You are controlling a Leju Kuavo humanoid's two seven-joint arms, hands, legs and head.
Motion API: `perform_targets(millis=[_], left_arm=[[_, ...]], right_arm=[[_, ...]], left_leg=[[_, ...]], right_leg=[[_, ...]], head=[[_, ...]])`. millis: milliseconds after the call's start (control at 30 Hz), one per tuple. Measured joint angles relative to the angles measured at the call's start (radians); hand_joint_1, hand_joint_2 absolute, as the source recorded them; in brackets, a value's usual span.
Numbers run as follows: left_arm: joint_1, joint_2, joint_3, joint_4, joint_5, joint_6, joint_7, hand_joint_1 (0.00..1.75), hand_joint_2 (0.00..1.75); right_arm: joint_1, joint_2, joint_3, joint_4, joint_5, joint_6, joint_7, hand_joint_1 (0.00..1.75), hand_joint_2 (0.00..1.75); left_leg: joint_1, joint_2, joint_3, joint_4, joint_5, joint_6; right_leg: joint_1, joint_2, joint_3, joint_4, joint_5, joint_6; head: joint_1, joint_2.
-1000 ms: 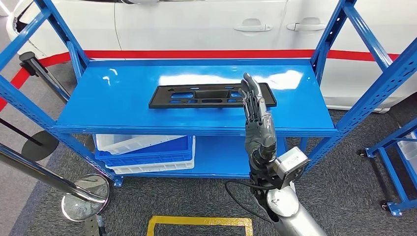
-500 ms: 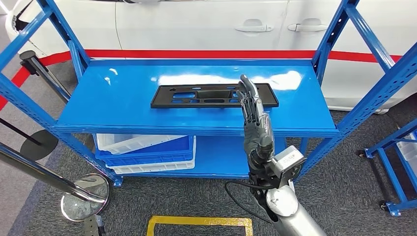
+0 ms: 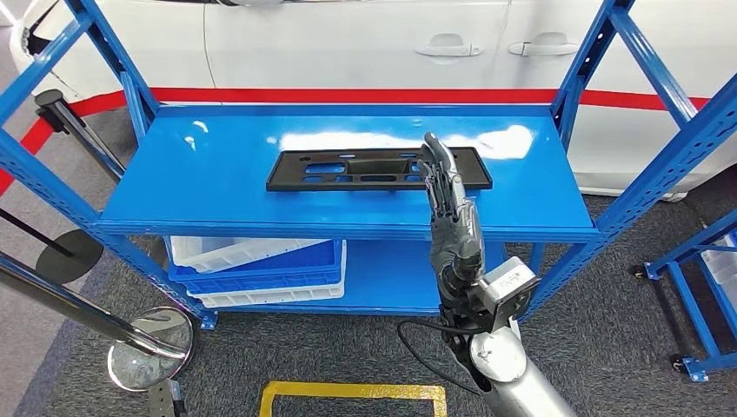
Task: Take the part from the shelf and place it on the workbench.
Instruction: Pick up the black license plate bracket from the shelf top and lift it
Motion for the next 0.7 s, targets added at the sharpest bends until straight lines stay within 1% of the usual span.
perform_targets(millis=[433, 500, 600, 667, 700], left_arm=[[0.0, 0.0, 0.0, 0.0, 0.004, 0.0, -0.002, 0.0, 0.0], [0.0, 0.001, 0.0, 0.0, 0.004, -0.001, -0.002, 0.0, 0.0], [-0.001, 0.004, 0.0, 0.0, 0.004, 0.0, -0.002, 0.0, 0.0], [-0.002, 0.004, 0.0, 0.0, 0.004, 0.004, -0.003, 0.0, 0.0], [-0.003, 0.004, 0.0, 0.0, 0.005, 0.008, -0.003, 0.0, 0.0]], right_arm=[[0.0, 0.0, 0.0, 0.01, 0.0, 0.001, 0.006, 0.0, 0.0], [0.0, 0.0, 0.0, 0.011, 0.0, 0.001, 0.006, 0.0, 0.0], [0.0, 0.001, 0.0, 0.012, 0.0, 0.001, 0.006, 0.0, 0.0], [-0.001, 0.001, 0.0, 0.011, 0.0, 0.001, 0.007, 0.0, 0.0], [-0.002, 0.0, 0.0, 0.011, 0.0, 0.001, 0.008, 0.0, 0.0]], left_leg=[[0.0, 0.0, 0.0, 0.0, 0.0, 0.0], [-0.001, 0.0, -0.003, 0.005, -0.004, 0.006], [-0.004, -0.001, -0.006, 0.004, -0.007, 0.02], [0.003, 0.001, 0.015, -0.029, 0.005, 0.026], [0.007, 0.002, 0.029, -0.047, 0.012, 0.028]], right_leg=[[0.0, 0.0, 0.0, 0.0, 0.0, 0.0], [-0.003, -0.001, 0.0, -0.001, 0.002, 0.003], [-0.006, -0.001, 0.003, -0.008, 0.005, 0.008], [-0.004, 0.0, 0.007, -0.008, 0.002, 0.014], [-0.004, 0.003, -0.001, 0.011, -0.009, 0.017]], head=[[0.0, 0.0], [-0.001, 0.0], [-0.001, 0.0], [0.001, 0.0], [0.002, 0.0]])
